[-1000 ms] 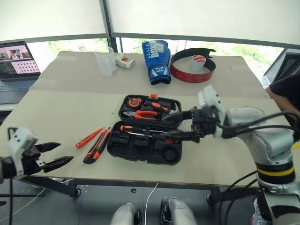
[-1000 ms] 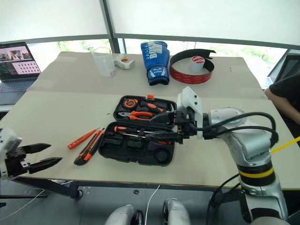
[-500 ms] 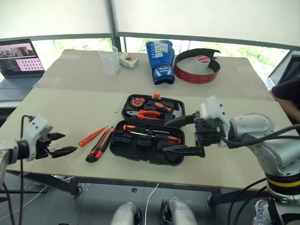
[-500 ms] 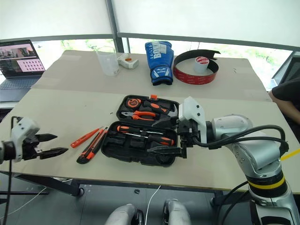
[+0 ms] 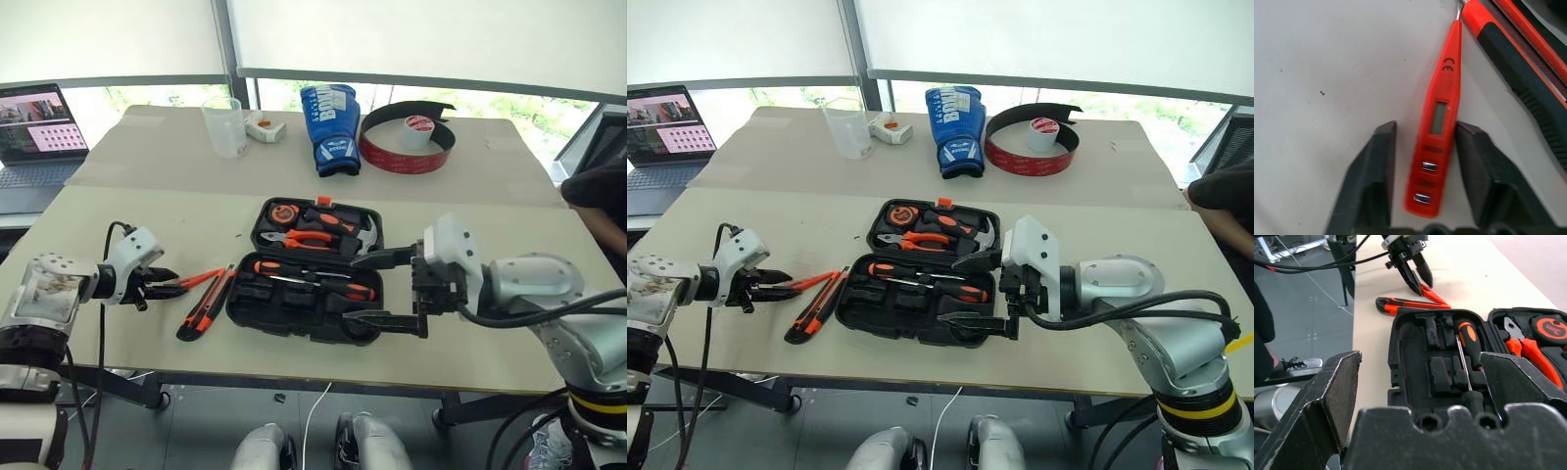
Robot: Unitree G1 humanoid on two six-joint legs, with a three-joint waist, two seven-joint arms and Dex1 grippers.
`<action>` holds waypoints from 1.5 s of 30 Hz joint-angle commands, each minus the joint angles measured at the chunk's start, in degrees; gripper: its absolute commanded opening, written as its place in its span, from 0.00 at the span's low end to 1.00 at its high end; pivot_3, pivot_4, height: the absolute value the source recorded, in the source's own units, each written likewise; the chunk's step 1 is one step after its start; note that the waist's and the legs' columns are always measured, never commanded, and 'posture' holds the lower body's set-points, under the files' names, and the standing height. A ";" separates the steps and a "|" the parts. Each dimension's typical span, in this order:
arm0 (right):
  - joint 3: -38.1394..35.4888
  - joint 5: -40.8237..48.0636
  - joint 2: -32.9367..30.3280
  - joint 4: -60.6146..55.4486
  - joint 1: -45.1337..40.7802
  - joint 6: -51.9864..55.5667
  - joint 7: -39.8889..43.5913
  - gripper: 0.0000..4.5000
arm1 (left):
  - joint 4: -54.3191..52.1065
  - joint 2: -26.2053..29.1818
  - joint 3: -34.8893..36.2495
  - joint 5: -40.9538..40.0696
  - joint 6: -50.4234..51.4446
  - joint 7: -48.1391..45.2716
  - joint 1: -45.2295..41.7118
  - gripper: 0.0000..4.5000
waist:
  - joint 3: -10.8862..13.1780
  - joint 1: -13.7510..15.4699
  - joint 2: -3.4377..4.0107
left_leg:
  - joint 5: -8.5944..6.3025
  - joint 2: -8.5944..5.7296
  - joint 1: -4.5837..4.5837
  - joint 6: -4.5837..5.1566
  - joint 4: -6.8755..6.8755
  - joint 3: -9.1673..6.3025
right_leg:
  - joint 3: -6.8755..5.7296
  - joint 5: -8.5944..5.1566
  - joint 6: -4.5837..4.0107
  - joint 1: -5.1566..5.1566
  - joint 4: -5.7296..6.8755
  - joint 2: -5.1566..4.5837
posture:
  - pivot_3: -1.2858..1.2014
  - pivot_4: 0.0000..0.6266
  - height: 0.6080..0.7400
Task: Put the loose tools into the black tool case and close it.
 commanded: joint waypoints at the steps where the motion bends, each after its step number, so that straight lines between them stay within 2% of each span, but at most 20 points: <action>1: -1.46 1.01 -0.67 -2.25 0.27 -0.68 -1.36 1.00 | 2.58 -0.74 1.74 -0.28 -3.67 0.30 0.07 0.09 | 0.00 0.03 0.00 | 0.00 0.00 0.00 0.00 0.00 -0.01 | -0.01 0.00 0.00 0.00 0.01 0.00 | 0.52 0.24 0.90; 7: -2.18 3.15 -1.99 -2.87 2.20 1.27 -1.82 1.00 | -5.31 0.42 6.33 -7.43 -3.58 -6.57 -1.09 0.10 | 0.01 0.01 -0.14 | 0.01 0.02 -0.06 0.01 0.05 -0.07 | -0.05 0.00 0.00 -0.02 0.02 0.00 | 0.52 0.24 0.90; 11: -2.40 3.07 -3.80 -3.80 4.41 0.35 -1.77 1.00 | -13.92 -0.78 2.55 -9.36 1.61 -11.04 -6.26 0.10 | 0.04 0.55 -0.22 | 0.01 0.00 -0.15 0.03 0.11 -0.14 | -0.13 0.00 0.00 0.01 -0.02 -0.01 | 0.52 0.24 0.90; 15: -1.87 3.05 -3.58 -4.38 5.09 0.04 -2.82 1.00 | -18.91 -4.05 -5.35 -6.71 -1.25 -16.05 -9.42 0.10 | 0.03 0.42 -0.23 | 0.00 -0.03 -0.10 0.07 0.16 -0.11 | -0.11 0.00 0.01 0.12 -0.05 0.00 | 0.52 0.24 0.90; 21: -1.86 3.74 -2.63 -5.62 4.69 1.05 -5.72 1.00 | -10.13 -9.35 -14.38 0.57 -8.89 -19.96 -15.57 0.10 | 0.04 -0.09 -0.26 | 0.01 0.02 0.01 0.07 0.16 -0.11 | -0.10 -0.01 0.02 0.21 -0.03 0.13 | 0.52 0.24 0.90; 26: -2.84 4.72 -2.37 -7.91 6.56 1.95 -8.57 1.00 | 1.58 -13.32 -18.13 6.12 -16.03 -19.68 -21.23 0.10 | 0.04 0.11 -0.26 | 0.02 0.02 -0.01 0.09 0.17 -0.13 | -0.11 -0.01 0.02 0.21 -0.05 0.11 | 0.52 0.24 0.90; 30: -3.60 5.46 -2.70 -8.94 7.76 2.17 -10.59 1.00 | 6.30 -14.97 -18.63 8.06 -19.53 -21.06 -23.32 0.10 | 0.03 0.12 -0.28 | -0.06 0.00 -0.04 0.24 0.23 -0.13 | -0.13 0.00 0.02 0.23 -0.08 0.08 | 0.52 0.24 0.90; 37: -4.32 5.88 -3.05 -9.25 8.61 2.08 -12.13 1.00 | 8.31 -17.65 -18.17 7.67 -22.83 -22.86 -23.81 0.10 | 0.02 0.10 -0.29 | -0.09 0.00 -0.03 0.29 0.29 -0.13 | -0.11 0.00 0.03 0.25 -0.05 0.05 | 0.52 0.24 0.90; 45: -4.27 5.89 -3.40 -8.56 8.43 1.86 -12.62 1.00 | 11.63 -18.55 -18.58 10.84 -25.14 -22.63 -24.94 0.10 | 0.02 0.01 -0.29 | -0.10 0.00 -0.03 0.31 0.30 -0.13 | -0.12 0.00 0.03 0.25 -0.06 0.06 | 0.52 0.24 0.90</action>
